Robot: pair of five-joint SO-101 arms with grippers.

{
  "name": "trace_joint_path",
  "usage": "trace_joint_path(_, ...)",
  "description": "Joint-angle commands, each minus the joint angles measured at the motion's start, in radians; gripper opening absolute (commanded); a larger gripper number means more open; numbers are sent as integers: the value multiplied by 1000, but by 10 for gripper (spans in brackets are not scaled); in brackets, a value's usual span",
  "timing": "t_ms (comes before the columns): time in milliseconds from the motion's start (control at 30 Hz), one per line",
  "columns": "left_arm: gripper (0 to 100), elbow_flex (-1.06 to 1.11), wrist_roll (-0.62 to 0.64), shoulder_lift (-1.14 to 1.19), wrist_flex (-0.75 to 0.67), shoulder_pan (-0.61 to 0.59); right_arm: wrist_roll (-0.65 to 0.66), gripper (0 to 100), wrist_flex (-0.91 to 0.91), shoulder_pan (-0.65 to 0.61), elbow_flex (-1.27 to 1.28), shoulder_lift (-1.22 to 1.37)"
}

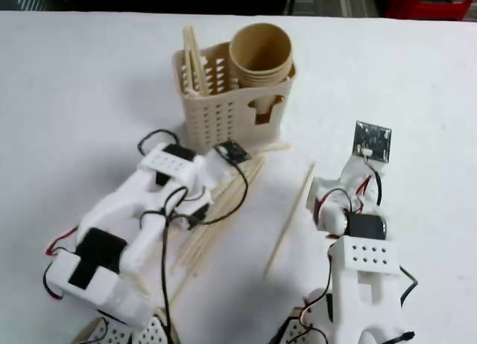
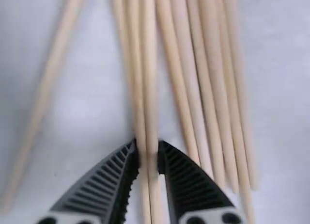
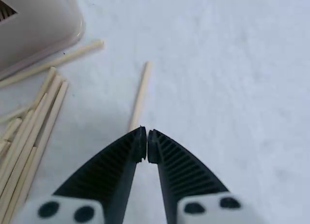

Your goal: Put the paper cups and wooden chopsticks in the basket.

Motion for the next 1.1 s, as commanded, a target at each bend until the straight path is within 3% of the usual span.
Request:
trace_joint_path(0, 23, -31, 6, 7, 2, 44, -2, 18, -16, 30, -5, -25)
trace_joint_path(233, 23, -20, 2, -133, 117, 96, -2, 18, -16, 42, -5, -30)
trace_joint_path(700, 23, -37, 0, -533, 293, 88, -2, 18, -16, 42, -5, -31)
trace_joint_path(1067, 23, -462, 11, -705, 425, 87, -2, 18, -16, 42, -5, -31)
